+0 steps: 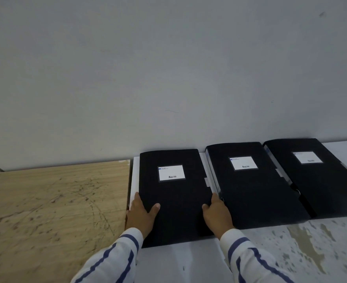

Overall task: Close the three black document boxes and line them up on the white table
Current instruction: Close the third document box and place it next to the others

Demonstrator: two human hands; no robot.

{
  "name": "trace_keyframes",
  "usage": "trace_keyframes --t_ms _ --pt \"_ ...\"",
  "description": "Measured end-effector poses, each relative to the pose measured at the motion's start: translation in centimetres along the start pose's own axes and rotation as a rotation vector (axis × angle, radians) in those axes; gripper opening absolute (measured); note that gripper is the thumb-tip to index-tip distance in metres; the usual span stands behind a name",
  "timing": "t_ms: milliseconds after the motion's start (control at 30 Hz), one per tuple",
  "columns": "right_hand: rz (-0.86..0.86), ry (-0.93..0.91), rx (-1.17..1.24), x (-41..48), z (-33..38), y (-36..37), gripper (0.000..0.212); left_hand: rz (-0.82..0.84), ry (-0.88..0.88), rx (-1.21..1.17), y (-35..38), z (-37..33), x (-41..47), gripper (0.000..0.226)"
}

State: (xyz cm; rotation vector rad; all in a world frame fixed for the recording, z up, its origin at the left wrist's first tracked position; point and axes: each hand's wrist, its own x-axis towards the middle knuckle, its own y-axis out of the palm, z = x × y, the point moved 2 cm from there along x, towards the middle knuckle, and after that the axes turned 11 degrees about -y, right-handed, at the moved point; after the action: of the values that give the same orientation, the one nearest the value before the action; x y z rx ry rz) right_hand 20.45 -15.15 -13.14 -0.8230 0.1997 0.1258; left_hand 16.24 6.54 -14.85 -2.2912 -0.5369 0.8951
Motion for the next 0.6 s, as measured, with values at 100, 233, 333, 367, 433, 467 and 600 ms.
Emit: trace_keyframes --t_ms 100,233,333,367,433,467,600 --pt "0.008 0.003 -0.012 0.3 0.0 -0.1 0.039 -0.011 -0.020 0.018 0.1 -0.3 0.2 0.087" --pt "0.022 0.013 -0.043 0.7 0.1 -0.2 0.044 -0.008 -0.021 0.027 0.4 -0.5 0.5 0.087" --pt "0.030 0.007 -0.055 1.1 0.2 -0.3 0.048 -0.027 -0.028 0.052 0.4 -0.7 0.8 0.088" --pt "0.037 0.016 -0.060 1.2 0.2 -0.4 0.049 -0.030 -0.037 0.054 0.5 -0.8 0.9 0.089" --pt "0.048 0.029 -0.065 1.3 0.3 -0.5 0.050 -0.036 -0.047 0.058 0.6 -0.9 1.1 0.089" --pt "0.049 0.026 -0.062 1.3 0.3 -0.6 0.051 -0.044 -0.045 0.065 0.6 -0.9 1.1 0.089" --pt "0.040 -0.057 -0.052 0.7 0.1 -0.4 0.058 -0.117 -0.018 0.081 0.6 -0.9 0.3 0.085"
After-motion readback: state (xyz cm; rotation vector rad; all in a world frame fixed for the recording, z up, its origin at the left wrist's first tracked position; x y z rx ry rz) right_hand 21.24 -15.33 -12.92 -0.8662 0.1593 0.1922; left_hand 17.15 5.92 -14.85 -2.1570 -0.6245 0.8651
